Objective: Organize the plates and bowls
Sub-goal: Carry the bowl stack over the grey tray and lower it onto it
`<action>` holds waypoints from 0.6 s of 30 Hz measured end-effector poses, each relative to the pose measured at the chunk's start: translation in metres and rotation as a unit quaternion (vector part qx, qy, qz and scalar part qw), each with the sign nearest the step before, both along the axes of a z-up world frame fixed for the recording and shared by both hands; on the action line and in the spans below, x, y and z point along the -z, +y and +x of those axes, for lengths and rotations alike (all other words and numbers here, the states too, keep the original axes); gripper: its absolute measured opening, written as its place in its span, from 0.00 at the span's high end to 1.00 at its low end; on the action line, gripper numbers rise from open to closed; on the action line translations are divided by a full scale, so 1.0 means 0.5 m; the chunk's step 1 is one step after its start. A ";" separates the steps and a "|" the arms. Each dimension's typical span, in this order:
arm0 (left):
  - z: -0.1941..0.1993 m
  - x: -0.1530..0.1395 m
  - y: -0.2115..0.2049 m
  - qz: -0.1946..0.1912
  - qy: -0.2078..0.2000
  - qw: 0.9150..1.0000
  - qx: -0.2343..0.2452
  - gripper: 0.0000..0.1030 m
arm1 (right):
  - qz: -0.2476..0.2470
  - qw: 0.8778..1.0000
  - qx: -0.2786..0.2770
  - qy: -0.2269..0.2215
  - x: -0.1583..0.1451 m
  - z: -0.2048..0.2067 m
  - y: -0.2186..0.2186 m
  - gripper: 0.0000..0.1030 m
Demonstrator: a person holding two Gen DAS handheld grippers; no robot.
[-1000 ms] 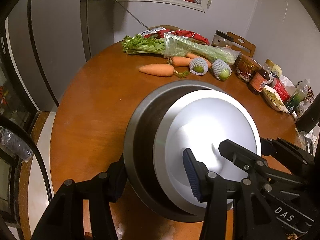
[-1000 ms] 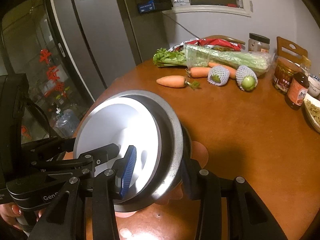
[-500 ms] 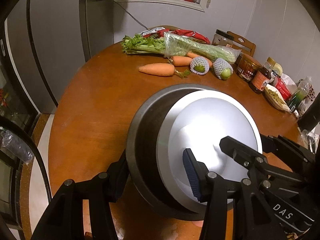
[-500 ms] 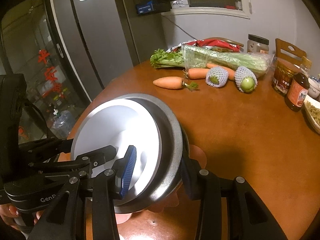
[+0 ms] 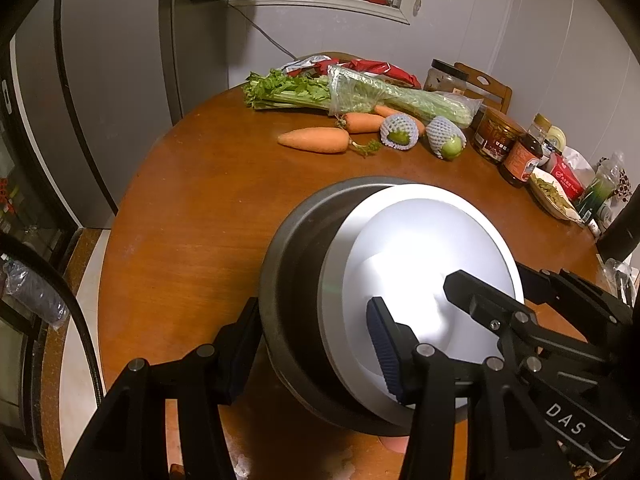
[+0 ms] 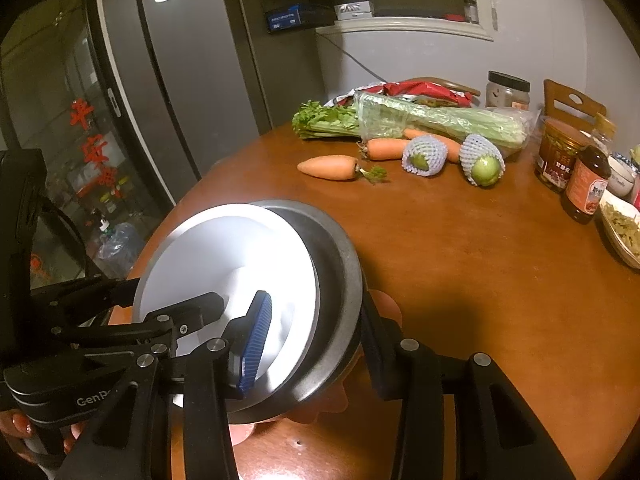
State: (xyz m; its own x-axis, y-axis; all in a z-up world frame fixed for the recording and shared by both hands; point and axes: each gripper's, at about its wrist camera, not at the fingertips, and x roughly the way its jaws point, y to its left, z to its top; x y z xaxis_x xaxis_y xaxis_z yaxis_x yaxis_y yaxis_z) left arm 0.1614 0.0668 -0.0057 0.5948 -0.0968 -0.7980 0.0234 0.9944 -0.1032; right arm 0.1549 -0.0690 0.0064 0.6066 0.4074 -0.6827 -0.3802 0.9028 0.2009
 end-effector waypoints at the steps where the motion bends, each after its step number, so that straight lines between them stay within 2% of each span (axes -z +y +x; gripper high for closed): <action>1: -0.001 -0.001 0.001 -0.001 -0.001 1.000 0.000 0.49 | -0.001 1.000 0.001 0.000 -0.001 0.000 0.000 0.56; 11: -0.019 -0.035 0.011 -0.002 -0.031 0.999 -0.008 0.43 | -0.010 1.000 0.010 -0.023 -0.021 -0.010 -0.007 0.51; 18: -0.045 -0.068 0.007 -0.001 -0.056 0.998 -0.009 0.40 | -0.009 0.999 0.018 -0.042 -0.048 -0.029 -0.016 0.43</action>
